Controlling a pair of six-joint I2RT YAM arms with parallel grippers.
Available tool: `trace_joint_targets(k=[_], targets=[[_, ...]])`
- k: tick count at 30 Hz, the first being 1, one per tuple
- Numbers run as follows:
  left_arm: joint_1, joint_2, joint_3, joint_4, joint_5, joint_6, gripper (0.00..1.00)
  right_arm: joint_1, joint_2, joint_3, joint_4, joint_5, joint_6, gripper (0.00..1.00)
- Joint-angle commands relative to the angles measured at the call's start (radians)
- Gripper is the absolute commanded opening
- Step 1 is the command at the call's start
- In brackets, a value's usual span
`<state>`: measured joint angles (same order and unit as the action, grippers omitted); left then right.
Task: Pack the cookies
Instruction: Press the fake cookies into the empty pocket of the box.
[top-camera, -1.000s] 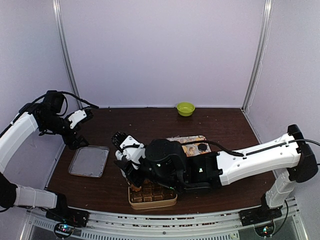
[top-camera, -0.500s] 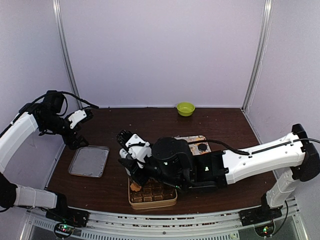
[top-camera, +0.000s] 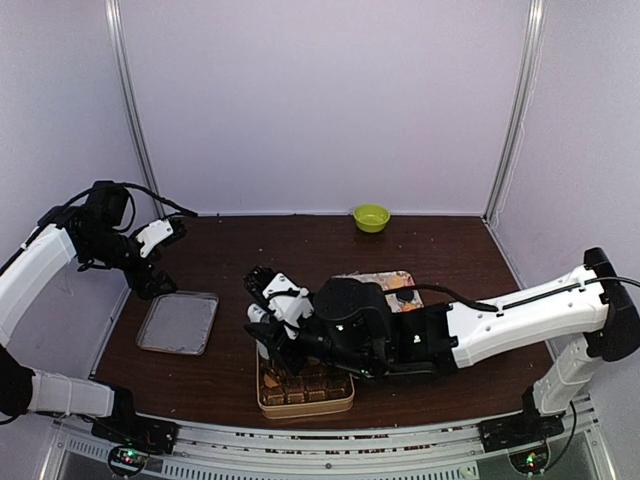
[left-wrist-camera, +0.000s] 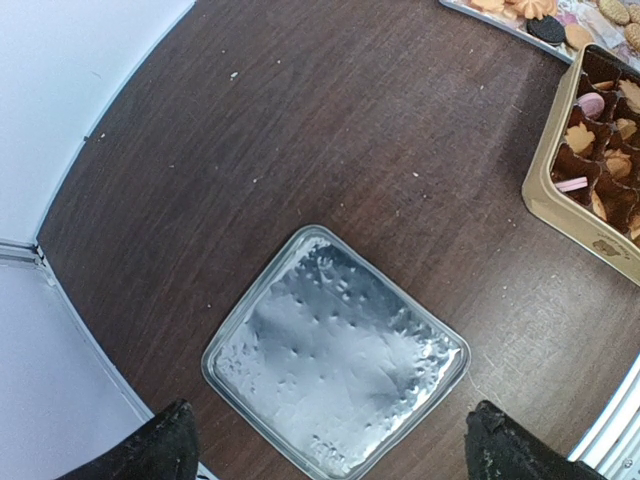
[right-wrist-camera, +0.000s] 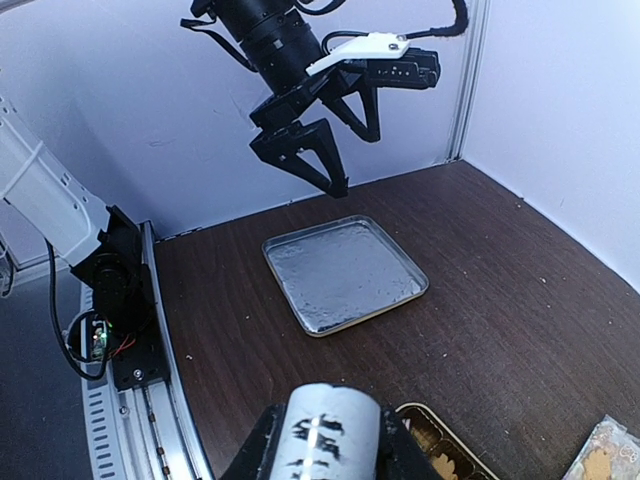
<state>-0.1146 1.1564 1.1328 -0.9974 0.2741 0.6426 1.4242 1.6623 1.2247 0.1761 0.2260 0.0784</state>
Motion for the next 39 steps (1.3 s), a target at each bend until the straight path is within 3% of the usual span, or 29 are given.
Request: trace_joint_targets(k=[1, 20, 39], targets=[[0.004, -0.012, -0.003, 0.009, 0.019, 0.002, 0.95, -0.002, -0.084, -0.028, 0.041, -0.015, 0.014, 0.17], [0.005, -0.010, -0.004, 0.010, 0.025, -0.001, 0.95, -0.132, -0.340, -0.254, -0.030, 0.200, 0.020, 0.18], [0.005, 0.004, 0.002, 0.011, 0.028, -0.003, 0.95, -0.139, -0.239, -0.256, -0.015, 0.157, 0.058, 0.17]])
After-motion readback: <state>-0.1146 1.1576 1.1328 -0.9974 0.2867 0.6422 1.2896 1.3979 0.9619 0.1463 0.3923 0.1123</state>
